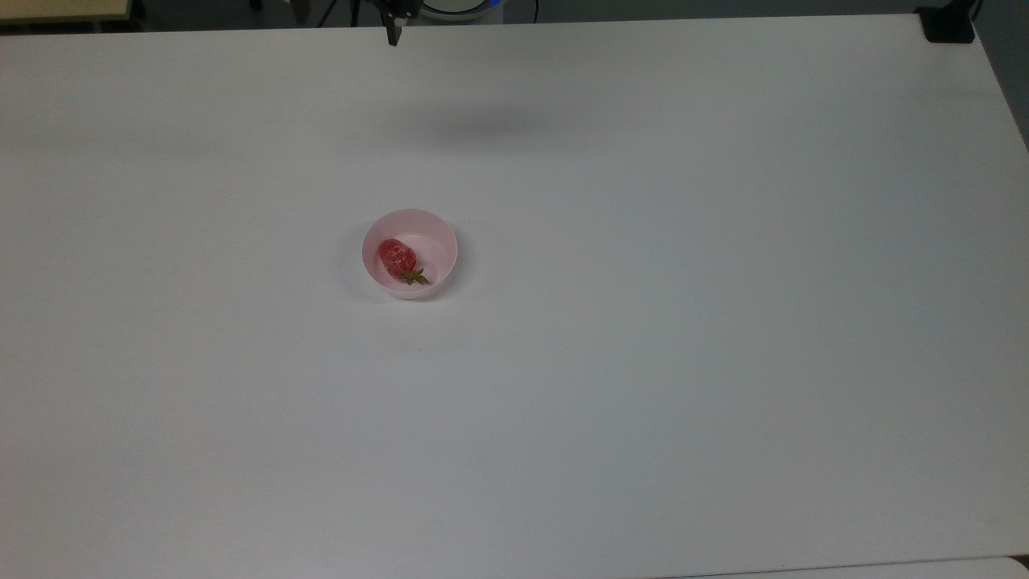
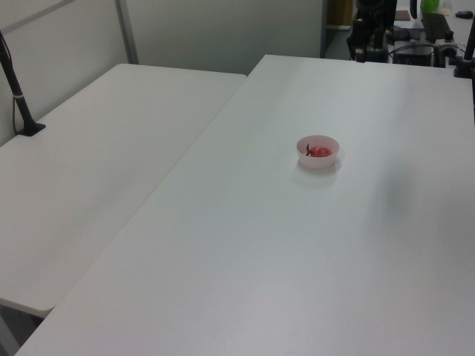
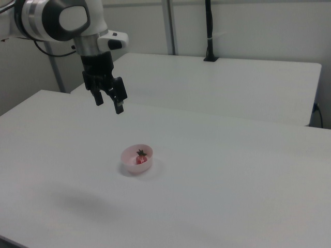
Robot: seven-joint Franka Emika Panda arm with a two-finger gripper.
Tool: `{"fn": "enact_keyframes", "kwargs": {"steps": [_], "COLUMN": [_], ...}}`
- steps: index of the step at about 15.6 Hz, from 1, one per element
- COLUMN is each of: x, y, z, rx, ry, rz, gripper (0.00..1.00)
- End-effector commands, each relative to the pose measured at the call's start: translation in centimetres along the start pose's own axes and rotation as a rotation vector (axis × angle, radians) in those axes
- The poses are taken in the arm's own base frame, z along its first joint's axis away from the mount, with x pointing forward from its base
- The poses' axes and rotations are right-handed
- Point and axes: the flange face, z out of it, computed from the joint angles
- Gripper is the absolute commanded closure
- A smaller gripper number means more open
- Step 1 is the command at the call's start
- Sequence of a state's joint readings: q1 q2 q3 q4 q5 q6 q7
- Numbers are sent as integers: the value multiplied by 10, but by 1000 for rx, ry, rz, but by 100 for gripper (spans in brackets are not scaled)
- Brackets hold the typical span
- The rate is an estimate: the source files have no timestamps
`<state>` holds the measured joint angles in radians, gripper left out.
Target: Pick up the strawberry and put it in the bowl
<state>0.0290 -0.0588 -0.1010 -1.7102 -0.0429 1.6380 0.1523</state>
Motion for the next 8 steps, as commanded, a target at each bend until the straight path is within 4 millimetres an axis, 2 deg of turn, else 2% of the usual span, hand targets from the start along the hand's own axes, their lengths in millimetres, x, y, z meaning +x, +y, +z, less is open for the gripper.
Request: {"fn": "enact_keyframes", "kwargs": {"steps": [1, 2, 3, 4, 8], "x": [-3, 2, 4, 6, 10], "y": [10, 16, 25, 29, 25], "z": [-6, -19, -24, -23, -21], "rx": [-7, -5, -2, -5, 2], "ry": [30, 78, 93, 95, 118], "rz": [-88, -106, -104, -98, -98], "gripper": [0, 0, 0, 0, 0]}}
